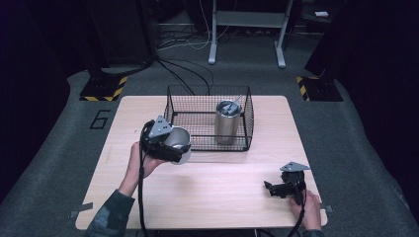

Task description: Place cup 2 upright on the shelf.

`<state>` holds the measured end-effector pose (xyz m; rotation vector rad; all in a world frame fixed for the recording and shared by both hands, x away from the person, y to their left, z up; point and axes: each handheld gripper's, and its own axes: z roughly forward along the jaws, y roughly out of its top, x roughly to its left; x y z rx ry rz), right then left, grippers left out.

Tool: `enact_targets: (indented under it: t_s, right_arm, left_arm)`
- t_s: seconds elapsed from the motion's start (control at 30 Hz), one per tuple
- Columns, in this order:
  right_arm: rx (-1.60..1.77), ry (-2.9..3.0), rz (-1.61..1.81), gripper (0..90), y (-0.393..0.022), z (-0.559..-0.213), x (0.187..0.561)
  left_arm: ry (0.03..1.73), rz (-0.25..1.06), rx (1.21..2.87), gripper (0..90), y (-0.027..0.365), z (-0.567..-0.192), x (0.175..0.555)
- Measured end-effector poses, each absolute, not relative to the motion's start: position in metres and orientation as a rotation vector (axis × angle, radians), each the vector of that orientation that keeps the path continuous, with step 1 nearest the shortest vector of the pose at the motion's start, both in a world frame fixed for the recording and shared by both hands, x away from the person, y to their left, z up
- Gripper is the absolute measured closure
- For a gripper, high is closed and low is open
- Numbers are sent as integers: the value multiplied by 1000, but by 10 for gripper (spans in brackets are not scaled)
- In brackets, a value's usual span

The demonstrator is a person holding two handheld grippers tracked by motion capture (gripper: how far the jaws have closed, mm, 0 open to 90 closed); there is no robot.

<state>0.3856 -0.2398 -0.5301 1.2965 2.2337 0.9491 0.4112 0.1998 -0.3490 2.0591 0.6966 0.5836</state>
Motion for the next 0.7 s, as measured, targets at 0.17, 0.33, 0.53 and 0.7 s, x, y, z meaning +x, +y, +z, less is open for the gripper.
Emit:
enact_targets:
  t_s: [0.17, 0.33, 0.53, 0.7]
  right_arm:
    - [1296, 2234, 949, 0, -240, -530, 386]
    - [1296, 2234, 949, 0, -240, -530, 386]
    - [1296, 2234, 949, 0, -240, -530, 386]
    - [1296, 2234, 949, 0, -240, -530, 386]
  left_arm:
    - [692, 596, 2057, 67, 192, -343, 421]
    - [690, 597, 2057, 67, 187, -337, 431]
    - [675, 600, 2074, 67, 182, -333, 440]
    - [685, 601, 2081, 67, 178, -331, 449]
